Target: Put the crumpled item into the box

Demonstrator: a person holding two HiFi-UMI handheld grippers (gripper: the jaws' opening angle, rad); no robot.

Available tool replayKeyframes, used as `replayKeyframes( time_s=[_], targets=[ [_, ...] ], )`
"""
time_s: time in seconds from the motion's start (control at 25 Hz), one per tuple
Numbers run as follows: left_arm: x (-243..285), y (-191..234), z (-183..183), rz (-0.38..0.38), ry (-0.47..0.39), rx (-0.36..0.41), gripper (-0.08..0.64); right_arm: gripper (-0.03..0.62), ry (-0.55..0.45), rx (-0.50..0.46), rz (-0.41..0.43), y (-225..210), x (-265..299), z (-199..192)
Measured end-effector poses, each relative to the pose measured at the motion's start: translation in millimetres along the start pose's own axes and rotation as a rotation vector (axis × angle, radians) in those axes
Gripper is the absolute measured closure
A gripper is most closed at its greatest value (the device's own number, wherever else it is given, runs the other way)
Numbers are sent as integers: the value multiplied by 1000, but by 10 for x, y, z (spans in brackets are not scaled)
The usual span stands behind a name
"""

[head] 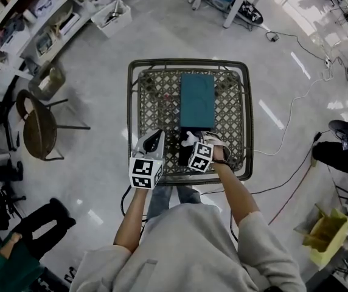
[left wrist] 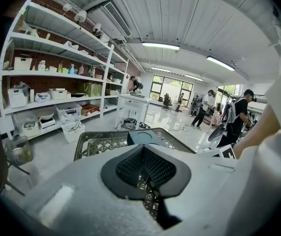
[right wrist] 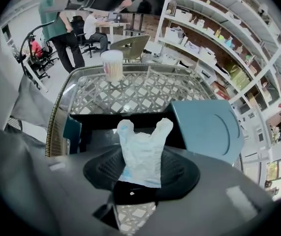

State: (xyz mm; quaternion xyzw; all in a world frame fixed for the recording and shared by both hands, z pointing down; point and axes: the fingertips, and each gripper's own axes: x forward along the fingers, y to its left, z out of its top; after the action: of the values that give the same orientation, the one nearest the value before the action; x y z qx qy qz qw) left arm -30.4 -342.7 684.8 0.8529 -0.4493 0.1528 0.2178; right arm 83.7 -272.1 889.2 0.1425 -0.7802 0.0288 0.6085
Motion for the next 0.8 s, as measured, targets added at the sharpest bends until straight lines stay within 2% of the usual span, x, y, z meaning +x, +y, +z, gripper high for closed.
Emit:
replayKeyframes(
  time_s=[0.2,0.48,0.8],
  targets=[
    [-9,2,-16,4,3,-3,554,408,39,-9,31,45,90,-64],
    [-40,81,-25,8,8,-8,554,400,34,2,47,42,123,-19],
    [-33,126,-74,1,15,-6,554,290,-4,12,43,72,129,67]
  ],
)
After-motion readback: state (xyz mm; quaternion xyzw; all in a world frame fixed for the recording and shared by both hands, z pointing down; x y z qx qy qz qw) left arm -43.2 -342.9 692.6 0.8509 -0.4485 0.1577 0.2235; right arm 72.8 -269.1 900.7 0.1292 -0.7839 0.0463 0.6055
